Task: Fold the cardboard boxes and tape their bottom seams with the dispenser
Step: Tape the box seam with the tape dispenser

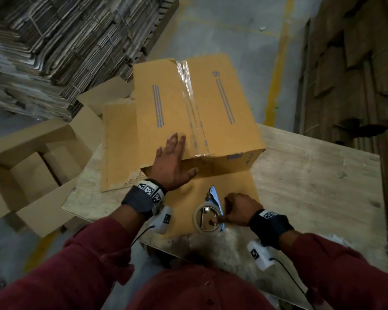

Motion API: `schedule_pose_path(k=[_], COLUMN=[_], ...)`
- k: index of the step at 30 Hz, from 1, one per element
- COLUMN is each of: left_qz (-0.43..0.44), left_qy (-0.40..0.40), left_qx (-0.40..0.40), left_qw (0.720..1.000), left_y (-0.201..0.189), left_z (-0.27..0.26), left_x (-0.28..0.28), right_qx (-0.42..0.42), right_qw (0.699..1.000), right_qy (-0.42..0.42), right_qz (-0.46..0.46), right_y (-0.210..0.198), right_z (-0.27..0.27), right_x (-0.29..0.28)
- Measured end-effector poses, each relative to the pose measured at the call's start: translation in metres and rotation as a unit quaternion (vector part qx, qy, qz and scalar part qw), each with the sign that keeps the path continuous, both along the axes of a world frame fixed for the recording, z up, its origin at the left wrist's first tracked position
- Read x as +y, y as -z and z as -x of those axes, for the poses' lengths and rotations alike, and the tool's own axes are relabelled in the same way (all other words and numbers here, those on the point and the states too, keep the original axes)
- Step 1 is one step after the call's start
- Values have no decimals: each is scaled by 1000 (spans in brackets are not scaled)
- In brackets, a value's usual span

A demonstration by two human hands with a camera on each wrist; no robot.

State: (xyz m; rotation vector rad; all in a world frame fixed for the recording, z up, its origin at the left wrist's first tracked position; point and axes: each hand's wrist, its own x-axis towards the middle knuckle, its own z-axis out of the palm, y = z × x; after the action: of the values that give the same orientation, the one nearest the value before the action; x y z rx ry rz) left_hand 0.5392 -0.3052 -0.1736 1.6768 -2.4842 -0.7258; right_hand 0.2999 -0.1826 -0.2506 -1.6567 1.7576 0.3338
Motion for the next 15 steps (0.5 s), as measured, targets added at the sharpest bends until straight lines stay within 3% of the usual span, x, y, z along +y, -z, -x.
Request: schedule_pose_path(k=[4, 8, 11, 15], left_qz=[61, 80, 92, 148], left_qy=[52, 83, 101, 145], left_qx=[-149, -130, -126, -88], left_qw=[986, 985, 982, 974], left_y=[17, 17, 18, 20], left_z=[-4, -19, -38, -74], left_x=[4, 0, -1, 13], right_qx=[-20, -40, -74, -210], right_qw=[1000, 999, 994, 967], right_qy=[2, 7, -24, -58], right_qz=[-12, 33, 77, 136], right_y=[20, 8, -33, -109], right_z=[-15, -14, -7, 5], right_x=[9, 6, 6, 1])
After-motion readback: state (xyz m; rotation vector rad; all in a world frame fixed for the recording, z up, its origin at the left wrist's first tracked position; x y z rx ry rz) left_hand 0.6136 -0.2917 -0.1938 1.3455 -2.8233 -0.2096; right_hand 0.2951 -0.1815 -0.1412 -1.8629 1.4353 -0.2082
